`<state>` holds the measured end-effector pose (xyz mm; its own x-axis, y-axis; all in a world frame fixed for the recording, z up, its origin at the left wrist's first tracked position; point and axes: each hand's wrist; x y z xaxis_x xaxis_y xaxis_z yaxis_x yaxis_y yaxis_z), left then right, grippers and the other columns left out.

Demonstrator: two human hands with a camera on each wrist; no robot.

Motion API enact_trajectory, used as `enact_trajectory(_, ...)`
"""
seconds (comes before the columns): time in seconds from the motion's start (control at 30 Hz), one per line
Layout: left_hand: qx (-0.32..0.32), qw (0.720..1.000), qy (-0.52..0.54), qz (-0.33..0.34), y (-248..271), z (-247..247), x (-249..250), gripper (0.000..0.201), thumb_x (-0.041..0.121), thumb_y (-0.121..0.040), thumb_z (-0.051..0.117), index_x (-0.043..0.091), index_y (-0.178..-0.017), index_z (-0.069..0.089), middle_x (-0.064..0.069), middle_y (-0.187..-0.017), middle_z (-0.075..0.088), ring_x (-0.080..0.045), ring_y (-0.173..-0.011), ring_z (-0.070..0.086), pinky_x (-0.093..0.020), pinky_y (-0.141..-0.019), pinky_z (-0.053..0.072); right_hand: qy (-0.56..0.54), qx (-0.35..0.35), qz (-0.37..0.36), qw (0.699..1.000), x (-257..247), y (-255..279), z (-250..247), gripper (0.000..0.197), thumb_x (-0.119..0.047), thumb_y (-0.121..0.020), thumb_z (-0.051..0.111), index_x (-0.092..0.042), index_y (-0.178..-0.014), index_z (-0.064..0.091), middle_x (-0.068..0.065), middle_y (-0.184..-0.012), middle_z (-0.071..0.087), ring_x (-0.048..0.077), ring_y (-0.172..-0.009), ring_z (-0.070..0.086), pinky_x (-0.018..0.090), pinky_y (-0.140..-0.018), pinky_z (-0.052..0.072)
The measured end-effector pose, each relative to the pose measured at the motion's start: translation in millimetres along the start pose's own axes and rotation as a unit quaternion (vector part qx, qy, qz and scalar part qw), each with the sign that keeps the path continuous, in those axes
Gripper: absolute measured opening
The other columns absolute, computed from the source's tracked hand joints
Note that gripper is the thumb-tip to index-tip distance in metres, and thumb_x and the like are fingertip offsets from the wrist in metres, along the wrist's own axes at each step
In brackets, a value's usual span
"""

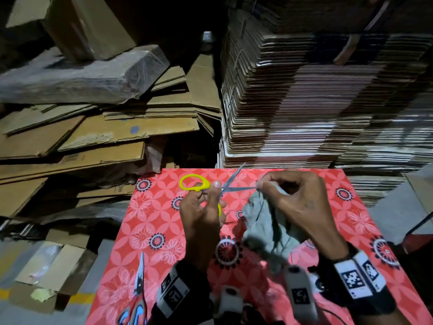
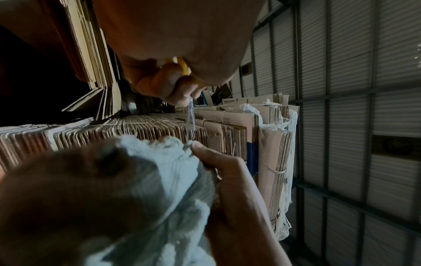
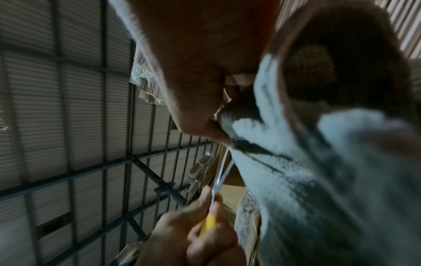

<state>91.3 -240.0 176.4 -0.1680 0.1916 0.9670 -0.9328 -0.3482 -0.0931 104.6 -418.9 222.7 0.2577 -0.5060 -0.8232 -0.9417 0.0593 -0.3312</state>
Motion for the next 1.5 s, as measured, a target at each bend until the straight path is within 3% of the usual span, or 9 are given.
enact_trajectory(0.17, -0.003, 1.000, 0.011, -0.002, -2.2, -2.7, 11.2, 0.038, 0.019, -0.106, 0.057, 0.001, -0.072, 0.051, -0.017, -0.062, 0.048, -0.017, -0.041, 0.033, -0.022, -0.038, 0.025, -0.074, 0.006, -0.004, 0.997, -20.0, -10.8, -31.0, 0.013, -0.007, -0.084, 0.083, -0.019, -0.077, 0.081, 0.004, -0.074, 0.077, 0.014, -0.067, 0.070, 0.030, -0.068, 0.056)
enact_trajectory(0.27, -0.019, 1.000, 0.005, 0.011, 2.7, 0.2, 18.6, 0.044, 0.021, -0.103, 0.057, -0.004, -0.069, 0.046, -0.015, -0.058, 0.046, -0.020, -0.044, 0.028, -0.030, -0.041, 0.018, -0.043, 0.024, -0.059, 0.997, -33.3, -10.0, -28.9, 0.017, -0.008, -0.081, 0.085, -0.025, -0.085, 0.082, -0.010, -0.083, 0.079, 0.007, -0.080, 0.076, 0.028, -0.078, 0.061)
enact_trajectory(0.43, -0.018, 0.999, -0.019, 0.035, 2.5, -0.2, 23.8, 0.042, 0.020, -0.106, 0.058, 0.007, -0.067, 0.048, -0.016, -0.054, 0.040, -0.017, -0.042, 0.031, -0.026, -0.041, 0.022, 0.044, 0.058, -0.165, 0.984, -41.5, -8.8, -5.5, 0.011, -0.013, -0.082, 0.085, -0.018, -0.092, 0.084, -0.009, -0.084, 0.075, 0.003, -0.077, 0.069, 0.015, -0.071, 0.052)
enact_trajectory(0.77, -0.015, 0.988, -0.121, 0.093, 3.3, -2.6, 21.6, 0.042, 0.035, -0.099, 0.061, 0.034, -0.057, 0.061, 0.003, -0.047, 0.053, -0.019, -0.038, 0.052, -0.027, -0.045, 0.036, 0.092, 0.071, -0.209, 0.971, -29.5, -3.7, 33.6, 0.010, -0.004, -0.088, 0.079, -0.010, -0.096, 0.081, 0.002, -0.085, 0.069, 0.012, -0.074, 0.063, 0.025, -0.069, 0.050)
enact_trajectory(0.9, -0.014, 0.993, -0.095, 0.063, 5.4, -1.4, 19.1, 0.052, 0.028, -0.101, 0.065, 0.018, -0.052, 0.051, 0.004, -0.044, 0.044, -0.017, -0.037, 0.044, -0.027, -0.042, 0.033, 0.088, 0.006, -0.229, 0.970, -28.0, 1.3, 35.8, 0.011, -0.002, -0.087, 0.077, -0.011, -0.092, 0.080, 0.001, -0.085, 0.069, 0.014, -0.076, 0.065, 0.032, -0.069, 0.052)
enact_trajectory(1.03, -0.023, 0.993, -0.096, 0.066, 6.2, -0.1, 17.6, 0.054, 0.024, -0.103, 0.065, 0.019, -0.051, 0.052, 0.005, -0.042, 0.043, -0.017, -0.035, 0.041, -0.026, -0.042, 0.034, 0.086, 0.068, -0.179, 0.978, -17.6, -20.7, 19.0, 0.009, -0.006, -0.088, 0.079, -0.013, -0.093, 0.081, -0.002, -0.078, 0.066, 0.007, -0.072, 0.058, 0.016, -0.069, 0.045)
enact_trajectory(1.13, -0.033, 0.996, -0.076, 0.042, 5.7, 0.0, 14.7, 0.055, 0.027, -0.102, 0.065, 0.021, -0.050, 0.049, 0.006, -0.042, 0.040, -0.017, -0.036, 0.037, -0.028, -0.044, 0.034, 0.096, 0.031, -0.188, 0.977, -20.0, -7.0, 27.4, 0.010, -0.004, -0.090, 0.075, -0.012, -0.093, 0.080, 0.001, -0.082, 0.067, 0.010, -0.073, 0.060, 0.020, -0.069, 0.046)
enact_trajectory(1.37, -0.038, 0.997, -0.061, 0.027, 4.9, -0.5, 5.0, 0.055, 0.028, -0.101, 0.064, -0.004, -0.060, 0.046, -0.019, -0.047, 0.039, -0.019, -0.040, 0.035, -0.023, -0.043, 0.033, 0.075, 0.051, -0.167, 0.982, -9.9, -17.8, 18.8, 0.010, -0.004, -0.089, 0.078, -0.013, -0.090, 0.081, -0.002, -0.077, 0.067, 0.004, -0.071, 0.057, 0.018, -0.067, 0.045)
enact_trajectory(1.5, -0.044, 0.998, -0.053, 0.007, 7.4, 0.4, 6.3, 0.053, 0.019, -0.104, 0.062, 0.010, -0.053, 0.049, -0.004, -0.044, 0.040, -0.017, -0.039, 0.033, -0.025, -0.044, 0.029, 0.106, -0.020, -0.183, 0.977, -16.7, 6.4, 33.6, 0.012, -0.001, -0.089, 0.076, -0.012, -0.091, 0.079, -0.001, -0.082, 0.066, 0.005, -0.072, 0.057, 0.011, -0.069, 0.041)
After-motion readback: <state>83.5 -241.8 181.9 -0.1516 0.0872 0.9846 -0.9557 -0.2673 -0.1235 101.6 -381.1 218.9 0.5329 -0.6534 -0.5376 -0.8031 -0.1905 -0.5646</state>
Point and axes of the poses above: each hand's wrist, its own y-axis away from the middle knuckle, its own z-axis out of the palm, x = y × z
